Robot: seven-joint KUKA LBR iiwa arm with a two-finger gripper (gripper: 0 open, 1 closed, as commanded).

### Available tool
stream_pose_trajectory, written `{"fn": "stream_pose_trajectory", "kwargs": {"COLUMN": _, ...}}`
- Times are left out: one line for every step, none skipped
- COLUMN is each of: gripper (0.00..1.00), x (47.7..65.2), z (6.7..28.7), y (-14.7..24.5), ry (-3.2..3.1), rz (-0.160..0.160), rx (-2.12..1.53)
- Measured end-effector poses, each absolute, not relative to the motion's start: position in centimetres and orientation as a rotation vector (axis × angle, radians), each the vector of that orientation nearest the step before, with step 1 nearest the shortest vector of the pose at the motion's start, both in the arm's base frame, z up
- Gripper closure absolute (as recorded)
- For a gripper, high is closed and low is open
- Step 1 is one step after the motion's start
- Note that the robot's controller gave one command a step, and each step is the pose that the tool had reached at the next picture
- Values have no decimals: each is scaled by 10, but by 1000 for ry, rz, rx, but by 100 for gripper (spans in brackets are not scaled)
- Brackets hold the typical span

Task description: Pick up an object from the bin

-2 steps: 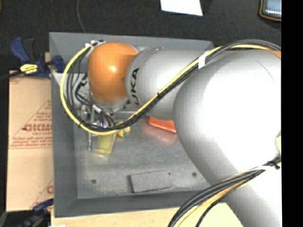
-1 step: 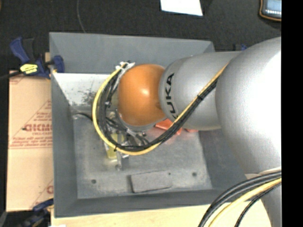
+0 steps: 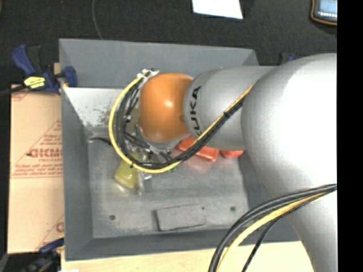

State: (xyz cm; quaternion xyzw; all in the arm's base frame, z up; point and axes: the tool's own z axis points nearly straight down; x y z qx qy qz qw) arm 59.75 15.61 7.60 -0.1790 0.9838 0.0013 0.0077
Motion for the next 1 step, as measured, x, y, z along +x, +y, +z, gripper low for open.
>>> {"fn": "stream_pose_trajectory", "kwargs": {"gripper": 0, "x": 564, "z": 158, "y": 158, "ry": 3065, "rz": 7, "rx": -529}}
